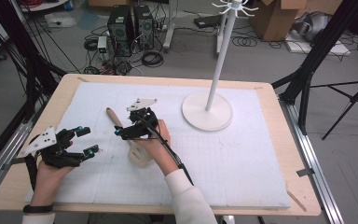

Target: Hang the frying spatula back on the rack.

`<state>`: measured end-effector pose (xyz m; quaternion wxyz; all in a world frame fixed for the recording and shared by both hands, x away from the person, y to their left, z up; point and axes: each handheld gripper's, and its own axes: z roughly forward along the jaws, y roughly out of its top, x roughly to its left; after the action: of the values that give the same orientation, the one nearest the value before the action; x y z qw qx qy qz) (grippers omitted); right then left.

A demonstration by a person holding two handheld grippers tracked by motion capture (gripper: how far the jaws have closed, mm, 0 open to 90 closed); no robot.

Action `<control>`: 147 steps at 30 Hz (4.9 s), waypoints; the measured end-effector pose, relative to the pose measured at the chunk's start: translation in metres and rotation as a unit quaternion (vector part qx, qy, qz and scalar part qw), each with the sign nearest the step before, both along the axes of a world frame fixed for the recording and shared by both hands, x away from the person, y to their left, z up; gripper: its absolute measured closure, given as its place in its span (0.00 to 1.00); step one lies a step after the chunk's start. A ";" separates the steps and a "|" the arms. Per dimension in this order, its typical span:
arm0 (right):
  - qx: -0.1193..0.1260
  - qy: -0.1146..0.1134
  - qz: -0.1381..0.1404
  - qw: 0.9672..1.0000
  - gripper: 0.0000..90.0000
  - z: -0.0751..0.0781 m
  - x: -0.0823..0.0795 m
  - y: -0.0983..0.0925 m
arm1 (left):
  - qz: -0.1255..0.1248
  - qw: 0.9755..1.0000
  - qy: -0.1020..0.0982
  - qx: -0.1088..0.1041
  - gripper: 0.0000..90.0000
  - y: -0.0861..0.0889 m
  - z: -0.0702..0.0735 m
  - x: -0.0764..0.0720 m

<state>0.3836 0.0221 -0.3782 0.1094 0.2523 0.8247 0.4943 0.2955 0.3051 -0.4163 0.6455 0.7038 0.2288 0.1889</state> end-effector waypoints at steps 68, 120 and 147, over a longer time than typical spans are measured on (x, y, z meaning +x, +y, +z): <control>-0.163 0.115 -0.065 0.978 0.65 -0.046 0.027 0.047 | 0.007 1.000 0.007 -0.003 0.23 0.007 -0.003 -0.001; -0.117 0.069 0.005 0.991 0.86 -0.019 0.013 0.019 | 0.011 1.000 0.006 -0.018 0.23 0.009 -0.002 -0.004; 0.011 -0.047 0.000 0.999 0.86 0.039 -0.045 -0.103 | -0.016 0.999 0.003 -0.046 0.23 -0.031 0.008 -0.007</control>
<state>0.3384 -0.0807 -0.3387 0.1448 0.2298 0.8133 0.5146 0.2886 0.2746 -0.4085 0.6797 0.6773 0.2282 0.1653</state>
